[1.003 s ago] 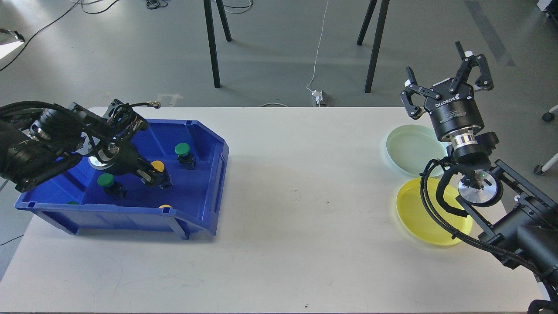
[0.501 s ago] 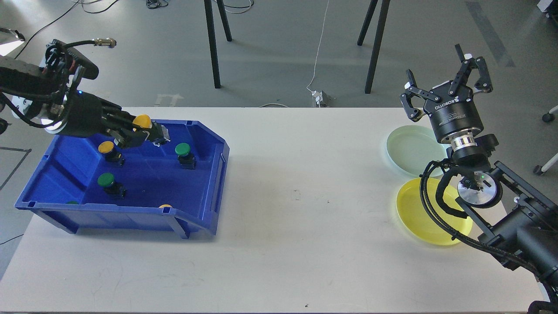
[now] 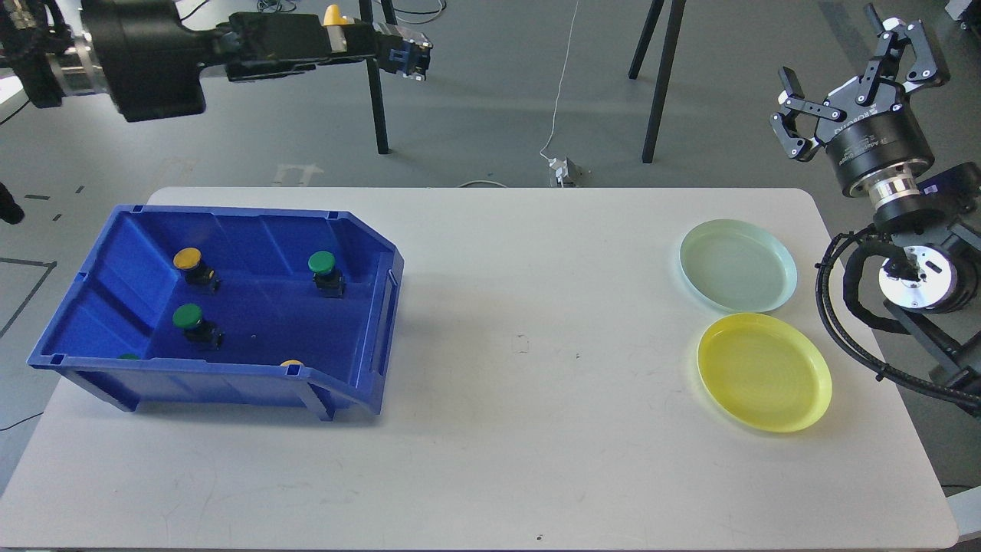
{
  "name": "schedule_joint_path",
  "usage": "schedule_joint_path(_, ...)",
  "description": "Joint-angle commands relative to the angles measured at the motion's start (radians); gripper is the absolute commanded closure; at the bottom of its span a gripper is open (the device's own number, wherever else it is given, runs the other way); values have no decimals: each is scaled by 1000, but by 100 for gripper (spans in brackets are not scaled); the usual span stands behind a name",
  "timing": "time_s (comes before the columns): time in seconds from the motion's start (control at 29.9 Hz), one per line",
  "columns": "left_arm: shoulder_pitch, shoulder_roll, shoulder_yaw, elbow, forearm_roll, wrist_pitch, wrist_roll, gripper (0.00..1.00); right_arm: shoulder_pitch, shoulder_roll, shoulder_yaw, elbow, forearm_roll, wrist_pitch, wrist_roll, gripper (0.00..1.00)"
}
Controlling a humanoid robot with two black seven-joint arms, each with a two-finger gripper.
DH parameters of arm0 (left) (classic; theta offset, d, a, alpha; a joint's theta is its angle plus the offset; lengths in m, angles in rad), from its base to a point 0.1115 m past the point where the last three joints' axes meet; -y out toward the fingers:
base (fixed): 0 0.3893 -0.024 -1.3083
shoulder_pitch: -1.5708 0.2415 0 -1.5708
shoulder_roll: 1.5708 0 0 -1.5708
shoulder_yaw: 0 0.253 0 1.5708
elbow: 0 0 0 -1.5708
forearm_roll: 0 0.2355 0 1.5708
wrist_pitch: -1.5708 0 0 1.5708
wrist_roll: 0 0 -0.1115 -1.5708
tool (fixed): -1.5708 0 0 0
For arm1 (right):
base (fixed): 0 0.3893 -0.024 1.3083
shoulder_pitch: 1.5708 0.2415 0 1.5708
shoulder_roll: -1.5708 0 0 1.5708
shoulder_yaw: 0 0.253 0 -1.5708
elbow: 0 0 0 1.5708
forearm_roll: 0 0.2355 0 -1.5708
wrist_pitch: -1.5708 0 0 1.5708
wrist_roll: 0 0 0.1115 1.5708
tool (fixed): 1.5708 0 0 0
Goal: Pass button and place on color plate
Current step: 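Lift the yellow button and carry it toward the right gripper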
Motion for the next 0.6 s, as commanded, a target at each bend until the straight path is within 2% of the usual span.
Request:
schedule_joint_path(0.0, 74, -176, 0, 78, -8, 34, 0, 100, 2, -27, -21, 33, -2, 2, 0, 1)
schedule_joint_path(0.17, 168, -322, -2, 193, -5, 79, 0, 100, 3, -30, -145, 104, -81, 2, 0, 1)
schedule_joint_path(0.37, 216, -372, 1, 241, 6, 120, 0, 100, 34, -15, -341, 185, -115, 2, 0, 3)
schedule_joint_path(0.57, 237, -454, 0, 290, 6, 124, 0, 100, 121, 34, -512, 211, -95, 43, 0, 4)
